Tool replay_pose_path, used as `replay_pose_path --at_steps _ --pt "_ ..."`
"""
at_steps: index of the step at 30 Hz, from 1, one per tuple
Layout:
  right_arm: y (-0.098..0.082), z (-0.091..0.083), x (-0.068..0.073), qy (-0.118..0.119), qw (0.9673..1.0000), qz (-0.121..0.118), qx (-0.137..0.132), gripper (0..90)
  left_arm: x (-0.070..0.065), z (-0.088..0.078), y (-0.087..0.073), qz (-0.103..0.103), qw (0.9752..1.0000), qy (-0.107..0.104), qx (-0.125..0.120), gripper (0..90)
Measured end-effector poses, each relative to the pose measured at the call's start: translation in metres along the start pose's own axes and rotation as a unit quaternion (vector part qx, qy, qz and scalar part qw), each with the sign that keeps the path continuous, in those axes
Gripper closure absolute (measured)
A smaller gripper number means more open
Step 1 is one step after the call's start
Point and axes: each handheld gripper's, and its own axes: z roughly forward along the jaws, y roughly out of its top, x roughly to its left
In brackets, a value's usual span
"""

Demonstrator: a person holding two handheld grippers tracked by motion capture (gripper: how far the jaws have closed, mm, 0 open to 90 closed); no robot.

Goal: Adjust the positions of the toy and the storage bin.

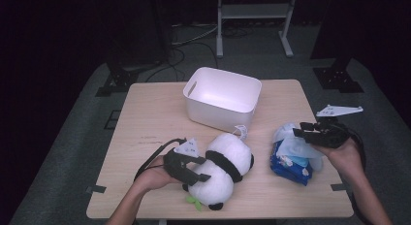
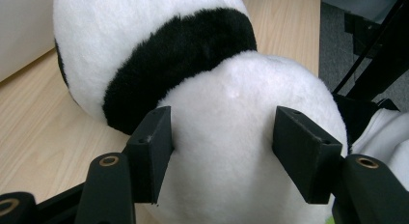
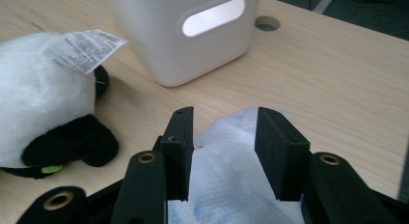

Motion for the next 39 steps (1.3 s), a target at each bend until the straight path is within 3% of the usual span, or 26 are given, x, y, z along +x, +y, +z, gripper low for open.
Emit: replay_pose_path --at_steps 14,26,32,39 --pt "0.002 0.022 0.027 0.070 0.9972 -0.024 0.012 56.9 -0.002 0.001 0.000 -0.003 1.0000 -0.001 -0.007 38.3" --pt "0.007 0.037 0.055 0.135 0.9890 -0.056 0.020 55.4 -0.002 0.002 0.001 0.000 1.0000 0.000 -0.007 38.3" --pt "0.012 0.041 0.073 0.177 0.9802 -0.086 0.020 52.4 -0.002 0.002 0.001 0.001 1.0000 0.001 -0.005 38.2" --pt "0.019 0.054 0.107 0.237 0.9582 -0.158 0.029 47.5 -0.001 0.003 0.003 0.002 1.0000 0.001 -0.004 38.2"
